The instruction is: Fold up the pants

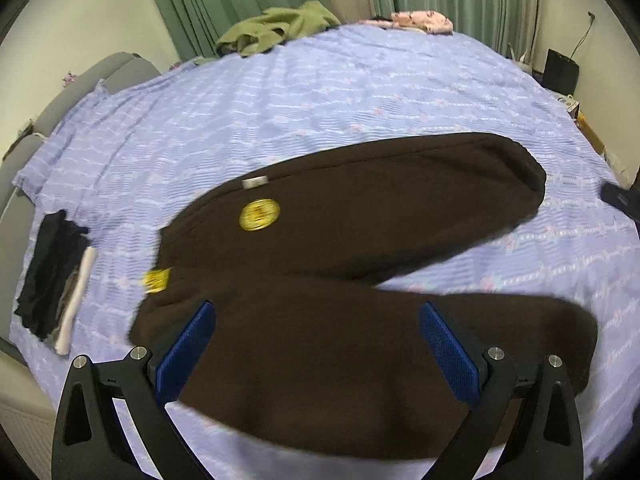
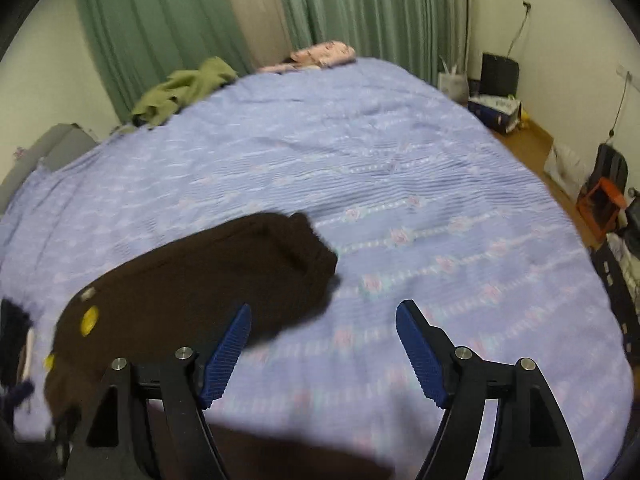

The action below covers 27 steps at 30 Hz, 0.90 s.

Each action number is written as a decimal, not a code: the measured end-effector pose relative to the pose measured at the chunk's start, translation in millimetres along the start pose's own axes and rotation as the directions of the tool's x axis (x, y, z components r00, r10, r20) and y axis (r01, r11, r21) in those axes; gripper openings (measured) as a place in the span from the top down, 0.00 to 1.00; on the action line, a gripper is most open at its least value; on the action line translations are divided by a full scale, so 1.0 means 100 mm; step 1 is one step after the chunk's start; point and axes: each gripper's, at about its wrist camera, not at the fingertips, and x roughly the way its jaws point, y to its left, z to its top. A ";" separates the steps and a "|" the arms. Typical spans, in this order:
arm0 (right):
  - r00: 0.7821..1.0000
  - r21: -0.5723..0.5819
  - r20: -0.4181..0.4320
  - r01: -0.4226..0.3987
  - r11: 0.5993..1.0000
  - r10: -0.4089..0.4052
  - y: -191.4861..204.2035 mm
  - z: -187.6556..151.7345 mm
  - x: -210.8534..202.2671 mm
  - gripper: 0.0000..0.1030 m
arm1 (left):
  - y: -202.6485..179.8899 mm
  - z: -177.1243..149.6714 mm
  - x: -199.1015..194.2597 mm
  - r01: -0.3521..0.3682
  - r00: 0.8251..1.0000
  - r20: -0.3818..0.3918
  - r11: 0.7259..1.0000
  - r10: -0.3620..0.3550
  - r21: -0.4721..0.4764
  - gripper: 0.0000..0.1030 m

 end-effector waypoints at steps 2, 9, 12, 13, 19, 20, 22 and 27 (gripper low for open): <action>1.000 0.010 -0.010 -0.013 1.000 0.013 0.03 -0.24 -0.28 0.27 | 0.23 -0.14 -0.12 -0.018 1.000 0.008 1.000 0.018 -0.001 0.00; 0.992 0.142 -0.123 0.003 0.990 0.015 0.27 -1.07 -0.76 0.27 | 1.07 -0.61 -0.38 -0.046 0.999 -0.016 0.998 0.045 -0.045 0.00; 0.985 0.211 -0.172 0.021 0.977 0.016 0.41 -1.40 -0.78 0.27 | 1.33 -0.80 -0.30 -0.032 0.998 -0.056 0.998 0.028 -0.060 0.00; 0.984 0.224 -0.176 0.028 0.974 0.013 0.44 -1.48 -0.77 0.27 | 1.39 -0.86 -0.24 -0.029 0.997 -0.071 0.998 0.025 -0.061 0.00; 0.974 0.336 -0.228 0.092 0.937 -0.014 0.58 -1.89 -0.56 0.27 | 1.70 -1.04 0.21 0.029 0.990 -0.134 0.990 -0.048 -0.141 0.00; 0.976 0.342 -0.217 0.107 0.934 -0.032 0.61 -1.90 -0.53 0.27 | 1.73 -1.01 0.28 0.049 0.989 -0.129 0.987 -0.069 -0.151 0.00; 0.980 0.327 -0.182 0.137 0.935 -0.079 0.66 -1.89 -0.52 0.27 | 1.79 -0.97 0.39 0.056 0.990 -0.116 0.981 -0.078 -0.187 0.00; 0.981 0.320 -0.137 0.176 0.931 -0.138 0.77 -1.89 -0.37 0.27 | 1.86 -0.96 0.75 0.115 0.977 -0.145 0.955 -0.159 -0.274 0.00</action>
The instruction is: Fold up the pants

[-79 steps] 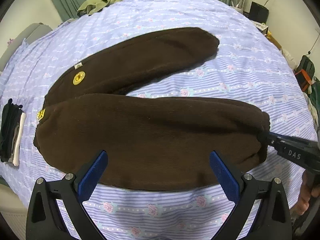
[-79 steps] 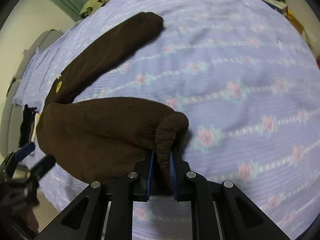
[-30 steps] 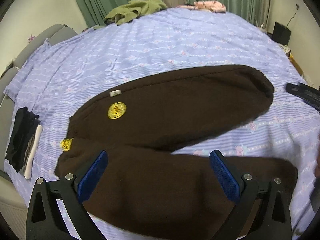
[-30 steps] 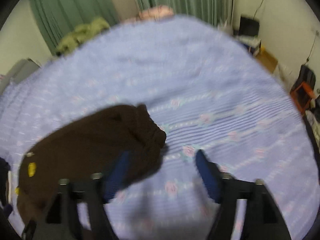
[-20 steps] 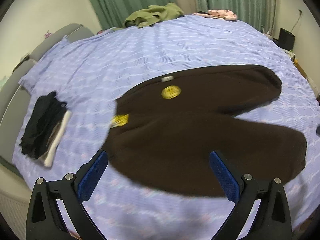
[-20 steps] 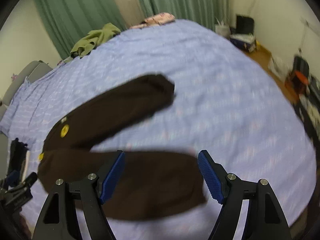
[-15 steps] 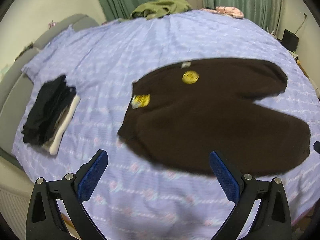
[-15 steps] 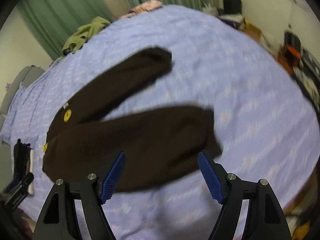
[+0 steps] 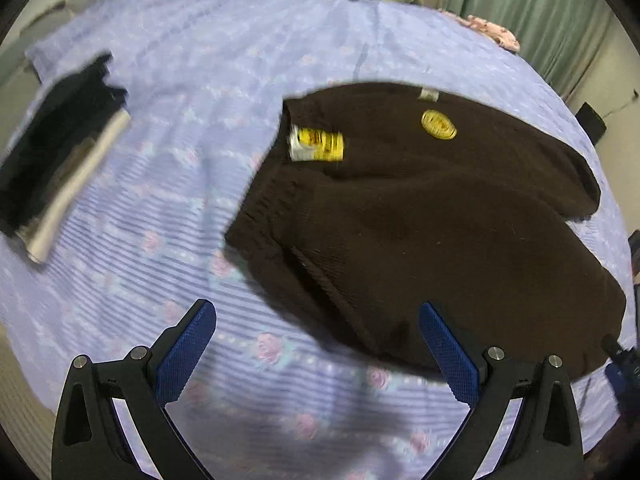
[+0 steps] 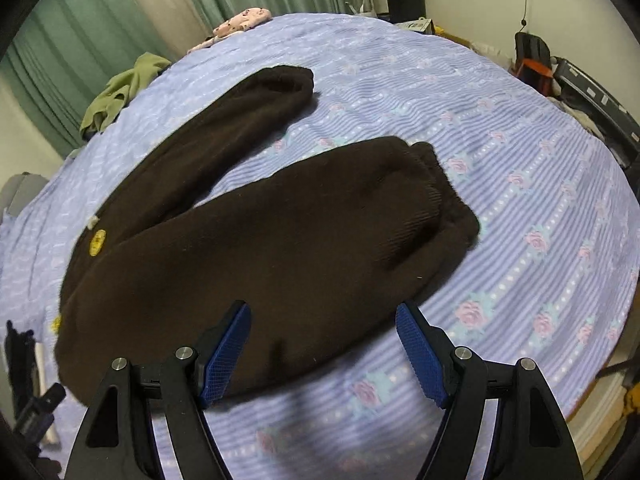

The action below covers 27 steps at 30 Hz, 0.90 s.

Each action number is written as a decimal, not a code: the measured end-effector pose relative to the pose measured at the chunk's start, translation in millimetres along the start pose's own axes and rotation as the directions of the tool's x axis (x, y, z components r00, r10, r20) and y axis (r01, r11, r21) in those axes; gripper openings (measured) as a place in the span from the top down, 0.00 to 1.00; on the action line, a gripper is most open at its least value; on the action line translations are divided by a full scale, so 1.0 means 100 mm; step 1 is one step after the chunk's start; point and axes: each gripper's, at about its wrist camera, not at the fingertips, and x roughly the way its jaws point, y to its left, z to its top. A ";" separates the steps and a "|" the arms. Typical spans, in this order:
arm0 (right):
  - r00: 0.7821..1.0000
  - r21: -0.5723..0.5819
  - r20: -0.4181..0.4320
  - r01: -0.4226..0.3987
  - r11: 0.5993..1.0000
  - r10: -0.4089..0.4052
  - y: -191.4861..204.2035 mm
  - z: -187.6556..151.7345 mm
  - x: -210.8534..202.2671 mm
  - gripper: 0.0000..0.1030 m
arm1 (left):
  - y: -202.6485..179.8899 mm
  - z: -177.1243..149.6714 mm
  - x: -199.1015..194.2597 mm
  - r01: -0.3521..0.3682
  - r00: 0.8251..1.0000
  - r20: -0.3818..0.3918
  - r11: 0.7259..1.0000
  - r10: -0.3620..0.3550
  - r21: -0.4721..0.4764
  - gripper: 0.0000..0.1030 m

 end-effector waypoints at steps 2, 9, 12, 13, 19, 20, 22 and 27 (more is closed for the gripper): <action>1.000 0.018 -0.002 0.019 1.000 -0.019 0.00 -0.04 0.13 0.27 | 0.02 -0.01 0.21 0.016 0.999 -0.051 1.000 -0.017 -0.026 0.00; 0.995 -0.052 -0.055 0.079 0.995 -0.082 0.10 -0.11 0.48 0.29 | 0.04 0.05 0.65 0.155 0.976 -0.134 0.978 -0.174 -0.143 0.09; 0.993 -0.099 -0.069 0.084 0.992 -0.091 0.14 -0.08 0.48 0.52 | -0.02 0.08 0.56 0.205 0.964 -0.139 0.968 -0.225 -0.145 0.44; 0.994 -0.099 -0.073 0.078 0.992 -0.085 0.14 -0.07 0.45 0.59 | -0.05 0.08 0.50 0.207 0.965 -0.138 0.969 -0.225 -0.131 0.56; 0.997 -0.050 -0.079 0.017 0.999 -0.020 0.06 0.02 0.00 0.85 | -0.14 0.08 0.09 0.214 0.968 -0.124 0.976 -0.217 -0.041 0.72; 0.997 -0.053 -0.067 0.024 0.998 -0.028 0.07 0.01 -0.15 0.86 | -0.11 0.06 0.03 0.213 0.968 -0.127 0.977 -0.215 -0.032 0.72; 0.997 -0.042 -0.064 0.033 0.999 -0.036 0.08 -0.03 -0.35 0.86 | -0.06 -0.02 -0.06 0.208 0.968 -0.137 0.978 -0.208 -0.013 0.72; 0.995 -0.038 -0.078 0.056 0.998 -0.059 0.09 -0.18 -0.70 0.86 | 0.01 0.01 -0.18 0.207 0.967 -0.153 0.978 -0.204 0.003 0.72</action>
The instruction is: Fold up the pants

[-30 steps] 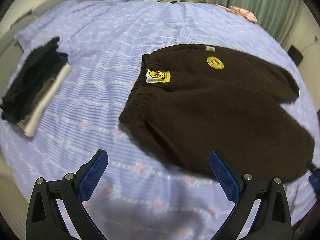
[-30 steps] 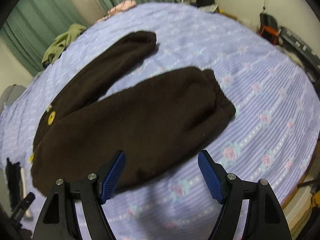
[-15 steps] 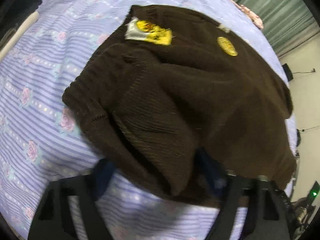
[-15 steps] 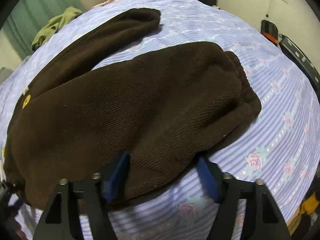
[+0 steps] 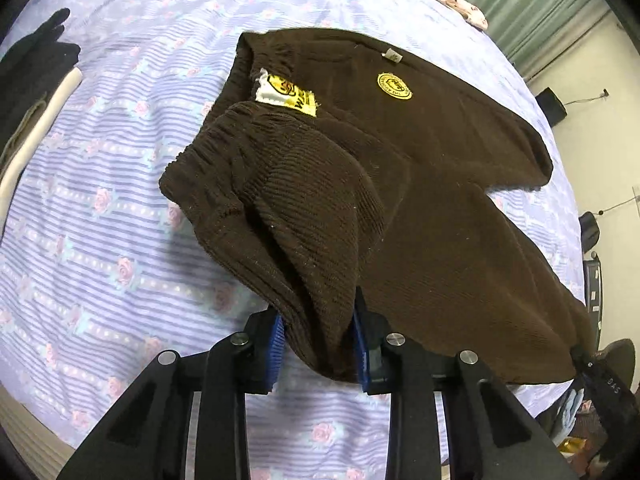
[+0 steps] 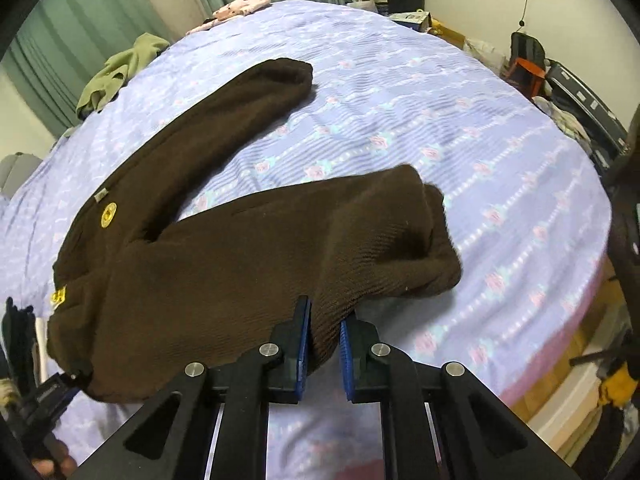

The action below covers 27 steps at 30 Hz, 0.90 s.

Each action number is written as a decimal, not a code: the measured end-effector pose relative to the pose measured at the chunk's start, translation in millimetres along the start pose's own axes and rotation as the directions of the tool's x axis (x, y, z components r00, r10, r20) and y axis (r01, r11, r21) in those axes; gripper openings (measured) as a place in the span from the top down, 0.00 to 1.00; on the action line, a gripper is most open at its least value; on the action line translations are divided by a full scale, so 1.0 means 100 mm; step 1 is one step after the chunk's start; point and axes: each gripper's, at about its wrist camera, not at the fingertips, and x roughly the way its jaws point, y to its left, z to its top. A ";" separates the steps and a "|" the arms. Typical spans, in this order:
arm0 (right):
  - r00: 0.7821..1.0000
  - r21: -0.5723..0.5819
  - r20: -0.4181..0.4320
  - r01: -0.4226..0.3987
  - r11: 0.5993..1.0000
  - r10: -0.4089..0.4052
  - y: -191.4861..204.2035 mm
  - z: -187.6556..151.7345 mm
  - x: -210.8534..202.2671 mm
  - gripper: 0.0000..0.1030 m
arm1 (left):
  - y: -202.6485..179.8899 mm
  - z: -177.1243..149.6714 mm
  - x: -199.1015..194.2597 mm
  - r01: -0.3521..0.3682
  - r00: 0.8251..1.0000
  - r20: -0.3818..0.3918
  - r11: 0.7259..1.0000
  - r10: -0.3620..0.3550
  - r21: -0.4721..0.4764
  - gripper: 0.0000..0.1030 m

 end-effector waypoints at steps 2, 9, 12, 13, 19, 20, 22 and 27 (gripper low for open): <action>1.000 -0.007 -0.006 -0.003 1.000 0.003 0.01 0.03 -0.06 0.86 | -0.03 0.06 -0.08 -0.007 1.000 0.006 1.000 0.007 0.003 0.72; 0.998 -0.013 0.043 -0.041 0.999 0.042 0.11 0.49 -0.35 0.86 | -0.13 0.28 -0.31 -0.038 0.999 -0.001 0.999 0.038 -0.027 0.72; 0.997 -0.037 0.062 -0.043 0.998 0.045 0.25 0.72 -0.40 0.87 | -0.15 0.42 -0.39 -0.040 0.999 -0.011 0.996 0.039 -0.080 0.72; 0.997 -0.042 0.065 -0.042 0.998 0.045 0.31 0.79 -0.40 0.87 | -0.15 0.48 -0.43 -0.041 0.999 -0.011 0.995 0.040 -0.096 0.72; 0.997 -0.092 0.065 -0.045 0.995 0.051 0.59 1.36 -0.21 0.87 | -0.22 0.94 -0.43 -0.042 0.999 0.021 0.981 0.047 -0.190 0.72; 0.997 -0.099 0.062 -0.048 0.994 0.055 0.66 1.51 -0.12 0.87 | -0.24 1.04 -0.39 -0.050 0.998 0.020 0.978 0.056 -0.203 0.72; 0.996 -0.102 0.055 -0.061 0.993 0.067 0.77 1.71 -0.01 0.87 | -0.28 1.24 -0.33 -0.060 0.997 0.029 0.974 0.068 -0.220 0.72; 0.994 -0.103 0.043 -0.098 0.990 0.103 1.09 2.21 0.49 0.87 | -0.34 1.76 -0.02 -0.104 0.993 0.030 0.968 0.114 -0.230 0.71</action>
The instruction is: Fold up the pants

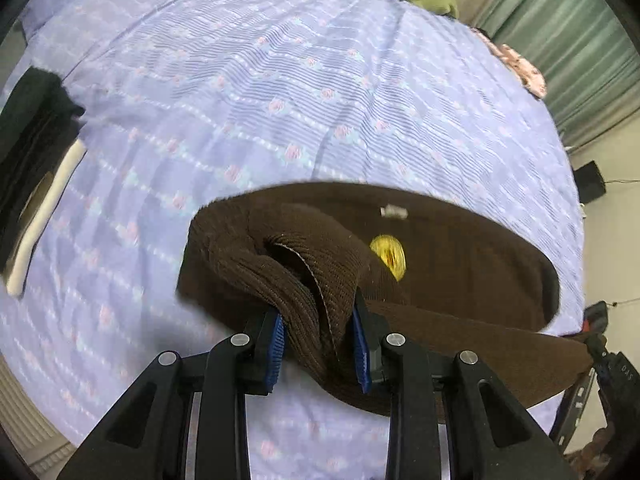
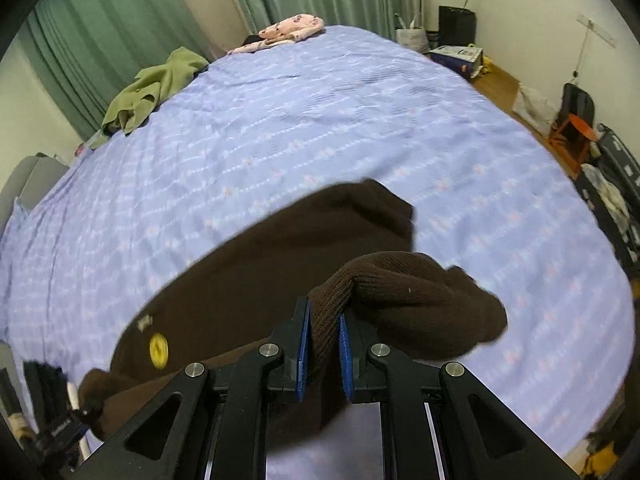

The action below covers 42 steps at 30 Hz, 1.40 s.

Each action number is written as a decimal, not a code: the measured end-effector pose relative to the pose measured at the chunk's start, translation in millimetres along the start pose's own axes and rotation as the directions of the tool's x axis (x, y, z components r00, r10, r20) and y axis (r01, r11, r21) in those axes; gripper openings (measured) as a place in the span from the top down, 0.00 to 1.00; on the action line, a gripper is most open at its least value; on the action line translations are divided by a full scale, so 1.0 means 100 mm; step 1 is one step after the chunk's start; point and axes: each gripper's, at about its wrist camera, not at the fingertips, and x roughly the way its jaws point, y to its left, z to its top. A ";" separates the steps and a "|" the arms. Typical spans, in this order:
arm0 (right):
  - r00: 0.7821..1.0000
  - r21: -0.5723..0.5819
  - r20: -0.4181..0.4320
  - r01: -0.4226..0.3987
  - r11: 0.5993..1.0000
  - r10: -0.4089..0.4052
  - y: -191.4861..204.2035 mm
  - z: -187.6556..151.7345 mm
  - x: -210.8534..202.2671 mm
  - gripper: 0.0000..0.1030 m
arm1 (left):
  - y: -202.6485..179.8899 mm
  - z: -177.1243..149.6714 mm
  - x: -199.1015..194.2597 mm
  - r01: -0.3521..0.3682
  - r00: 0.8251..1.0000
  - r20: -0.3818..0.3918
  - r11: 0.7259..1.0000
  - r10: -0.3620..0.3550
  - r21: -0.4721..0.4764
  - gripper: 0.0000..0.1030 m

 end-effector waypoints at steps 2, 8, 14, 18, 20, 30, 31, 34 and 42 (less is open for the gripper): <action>1.000 0.004 -0.011 -0.004 1.000 0.004 0.08 0.16 0.26 0.87 | -0.05 0.13 0.15 -0.018 1.000 -0.020 1.000 0.017 -0.008 0.69; 0.998 0.003 -0.063 0.001 1.000 -0.001 0.29 0.54 0.94 0.86 | -0.17 0.46 0.45 -0.065 0.995 -0.076 0.998 0.065 0.000 0.47; 0.999 -0.021 -0.010 0.041 0.999 -0.041 0.32 0.67 0.93 0.45 | -0.41 0.49 -0.12 -0.217 0.970 0.144 0.961 0.194 0.169 0.12; 0.983 -0.065 0.158 0.107 0.992 -0.096 0.22 0.66 0.41 0.30 | -0.67 0.44 -0.51 -0.234 0.944 0.311 0.893 0.114 0.384 0.03; 0.974 -0.107 0.211 0.107 0.988 -0.082 0.11 0.60 0.18 0.26 | -0.84 0.39 -0.52 -0.094 0.971 0.236 0.829 -0.046 0.551 0.03; 0.992 -0.220 0.107 0.090 0.971 -0.068 -0.54 0.39 0.46 0.26 | -1.58 0.09 0.46 0.260 0.965 -0.245 0.464 -0.095 0.847 0.11; 0.993 -0.217 0.093 0.090 0.972 -0.071 -0.56 0.40 0.54 0.26 | -1.59 0.08 0.56 0.282 0.957 -0.278 0.472 -0.079 0.835 0.12; 0.997 -0.213 0.058 0.054 0.976 -0.043 -0.61 0.45 0.77 0.26 | -1.61 0.05 0.76 0.338 0.933 -0.355 0.486 -0.059 0.806 0.12; 0.998 -0.227 -0.057 -0.035 0.973 0.022 -0.53 0.54 1.32 0.60 | -1.57 0.09 1.16 0.456 0.850 -0.526 0.542 -0.029 0.706 0.43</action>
